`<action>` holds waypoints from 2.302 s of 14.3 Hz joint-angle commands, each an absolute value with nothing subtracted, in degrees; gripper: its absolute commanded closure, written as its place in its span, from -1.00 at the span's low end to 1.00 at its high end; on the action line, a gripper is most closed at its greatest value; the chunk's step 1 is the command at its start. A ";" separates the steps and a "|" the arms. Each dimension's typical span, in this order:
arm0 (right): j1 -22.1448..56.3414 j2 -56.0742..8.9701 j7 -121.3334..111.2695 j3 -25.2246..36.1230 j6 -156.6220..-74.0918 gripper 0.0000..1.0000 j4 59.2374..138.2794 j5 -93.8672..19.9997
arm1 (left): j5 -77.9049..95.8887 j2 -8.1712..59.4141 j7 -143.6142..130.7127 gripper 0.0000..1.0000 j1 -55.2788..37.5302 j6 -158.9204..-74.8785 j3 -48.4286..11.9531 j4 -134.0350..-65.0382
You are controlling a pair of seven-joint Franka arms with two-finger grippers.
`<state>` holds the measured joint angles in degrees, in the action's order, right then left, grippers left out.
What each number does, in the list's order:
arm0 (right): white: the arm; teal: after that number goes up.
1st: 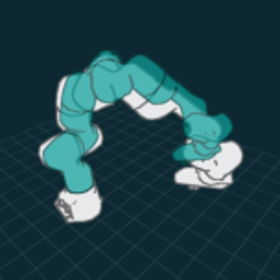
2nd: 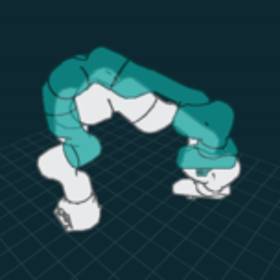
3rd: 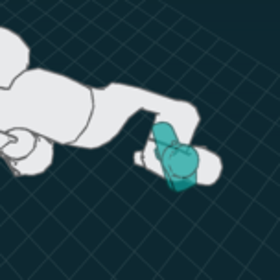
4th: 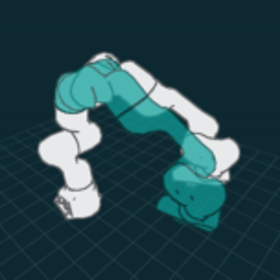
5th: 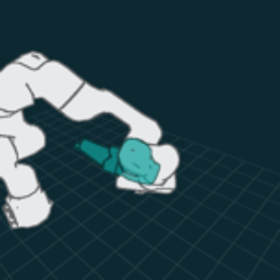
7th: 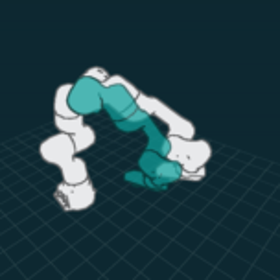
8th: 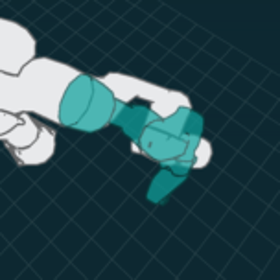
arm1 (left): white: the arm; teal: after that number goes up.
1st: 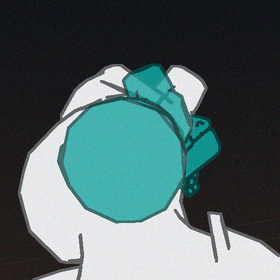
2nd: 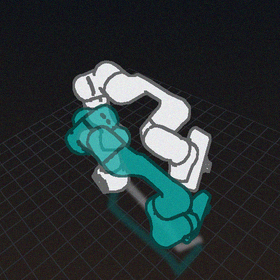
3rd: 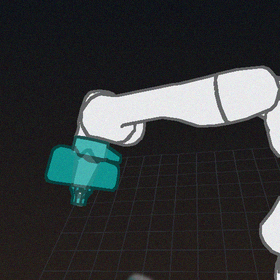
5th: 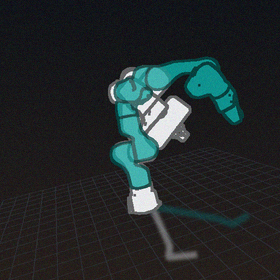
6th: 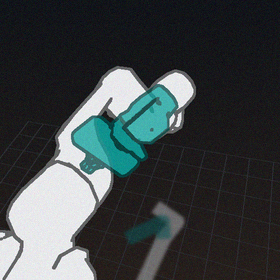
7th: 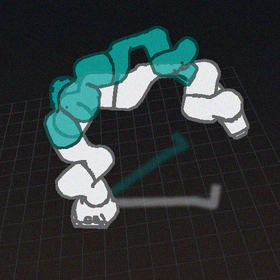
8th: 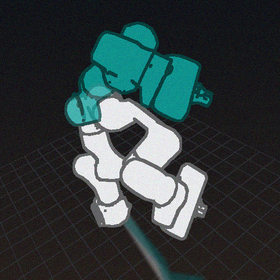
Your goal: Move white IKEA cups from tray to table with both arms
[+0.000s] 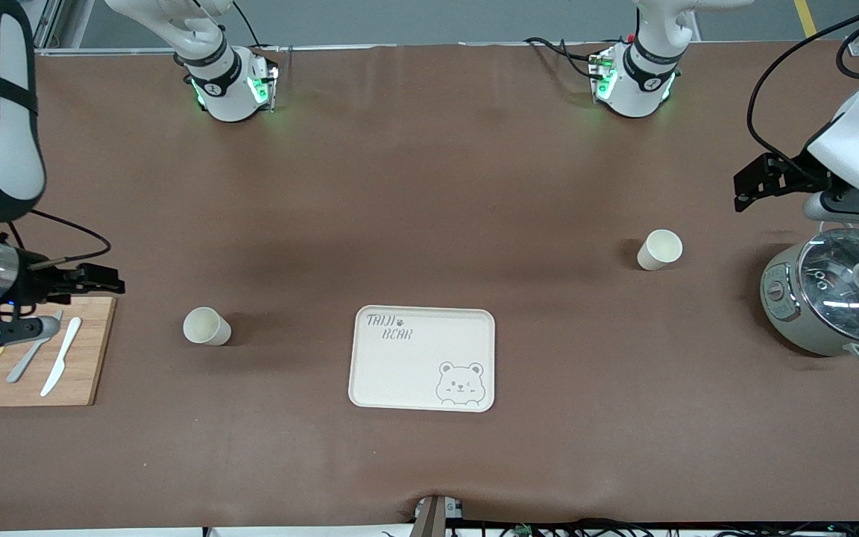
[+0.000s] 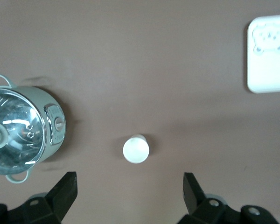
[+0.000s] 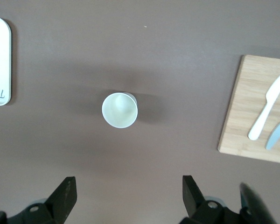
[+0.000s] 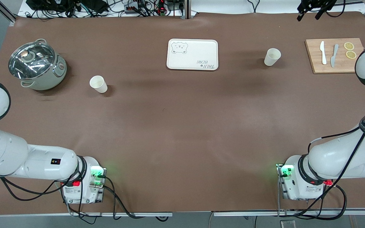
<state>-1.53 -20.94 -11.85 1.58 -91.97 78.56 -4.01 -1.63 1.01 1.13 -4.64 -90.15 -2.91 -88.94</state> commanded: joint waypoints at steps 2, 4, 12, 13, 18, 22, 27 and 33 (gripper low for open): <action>-1.58 -18.90 -7.39 0.44 -89.65 -1.00 76.29 -2.90 | -3.95 2.37 4.57 -1.00 -5.01 -86.93 -3.16 -86.66; -1.23 -17.50 -5.11 0.18 -87.90 -1.00 76.29 -2.99 | -3.69 2.37 3.87 -1.00 -4.92 -86.75 -3.16 -86.66; -0.88 -15.56 -3.25 0.53 -87.36 -1.00 76.11 -2.73 | -3.16 2.64 3.43 -1.00 -5.27 -86.48 -3.08 -86.66; -0.97 -15.56 -3.25 0.61 -87.36 -1.00 76.11 -2.72 | -3.08 2.64 3.51 -1.00 -5.19 -86.48 -3.08 -86.66; -1.05 -15.73 -3.34 0.62 -87.63 -1.00 76.11 -2.64 | -0.45 2.55 3.87 -1.00 -4.40 -86.40 -2.73 -86.75; -0.97 -15.56 -3.34 0.62 -87.28 -1.00 76.20 -1.76 | -0.09 2.64 3.95 -1.00 -4.39 -86.40 -2.55 -87.01; -1.14 -13.10 -3.16 0.70 -84.46 -1.00 77.52 -1.76 | -0.44 2.64 4.04 -1.00 -4.31 -86.40 -2.55 -87.10; -2.02 -8.88 -3.60 0.88 -81.13 -1.00 77.79 -1.67 | -0.70 2.55 4.13 -1.00 -4.31 -86.31 -2.55 -87.28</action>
